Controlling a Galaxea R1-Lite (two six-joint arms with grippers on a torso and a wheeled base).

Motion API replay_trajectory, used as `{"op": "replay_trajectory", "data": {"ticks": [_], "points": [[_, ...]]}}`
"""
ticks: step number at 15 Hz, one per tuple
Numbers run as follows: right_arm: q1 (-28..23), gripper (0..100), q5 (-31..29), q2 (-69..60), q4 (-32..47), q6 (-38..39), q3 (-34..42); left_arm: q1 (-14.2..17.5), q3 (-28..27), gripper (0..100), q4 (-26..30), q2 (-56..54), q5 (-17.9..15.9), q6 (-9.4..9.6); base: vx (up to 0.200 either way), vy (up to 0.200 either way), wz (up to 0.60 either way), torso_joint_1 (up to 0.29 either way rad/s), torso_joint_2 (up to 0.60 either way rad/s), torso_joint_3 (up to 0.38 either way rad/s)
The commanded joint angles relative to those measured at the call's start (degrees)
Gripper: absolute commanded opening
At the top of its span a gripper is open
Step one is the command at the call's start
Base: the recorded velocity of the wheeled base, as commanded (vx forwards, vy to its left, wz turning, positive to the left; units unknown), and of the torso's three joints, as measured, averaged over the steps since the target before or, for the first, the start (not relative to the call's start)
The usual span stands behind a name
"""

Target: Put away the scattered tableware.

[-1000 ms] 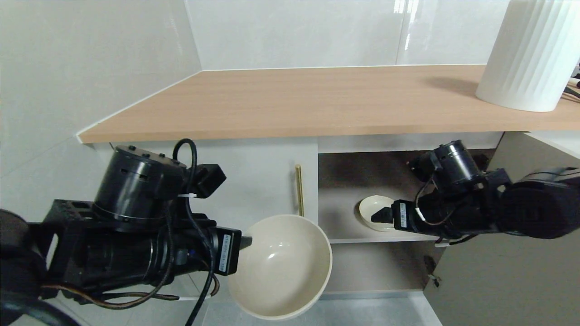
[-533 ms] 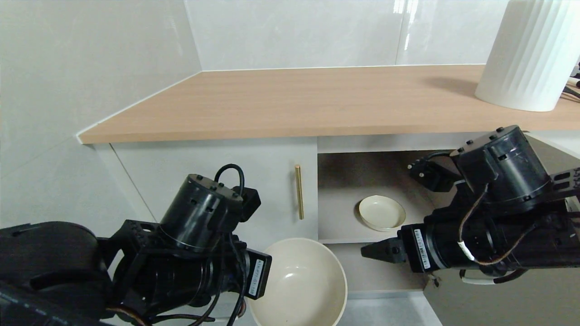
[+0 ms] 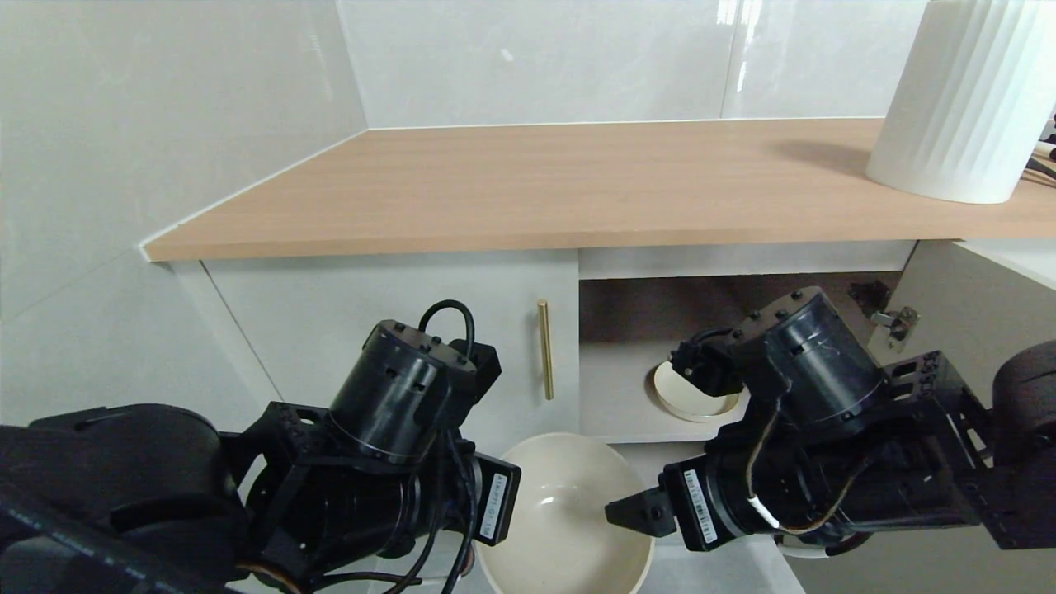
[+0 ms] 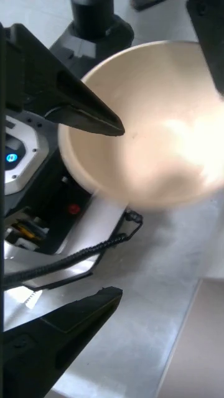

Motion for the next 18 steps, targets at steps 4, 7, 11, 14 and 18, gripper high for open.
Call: {"op": "replay_trajectory", "data": {"ticks": [4,7,11,14,18], "points": [[0.32,100,-0.11,3.32,-1.43,0.03,-0.02,-0.61,-0.17,0,-1.05,2.54,0.04,0.05,0.000,0.000,0.00,0.000,0.00,0.000],[0.32,0,-0.11,3.50,-1.61,0.03,0.07,-0.61,-0.17,0,-1.05,2.46,0.21,0.05,0.000,0.000,0.00,0.000,0.00,0.000],[0.50,0,-0.11,3.94,-1.61,0.03,0.07,-0.61,-0.17,0,-1.05,2.46,0.30,0.05,0.000,0.000,0.00,0.000,0.00,0.000],[0.50,0,-0.11,3.94,-1.61,0.03,0.07,-0.61,-0.17,0,-1.05,2.54,0.30,0.05,0.000,0.000,0.00,0.000,0.00,0.000],[0.50,0,-0.11,4.29,-1.61,0.03,0.16,-0.61,-0.08,0,-1.05,2.72,0.48,0.05,0.000,0.000,0.00,0.000,0.00,0.000]]}}
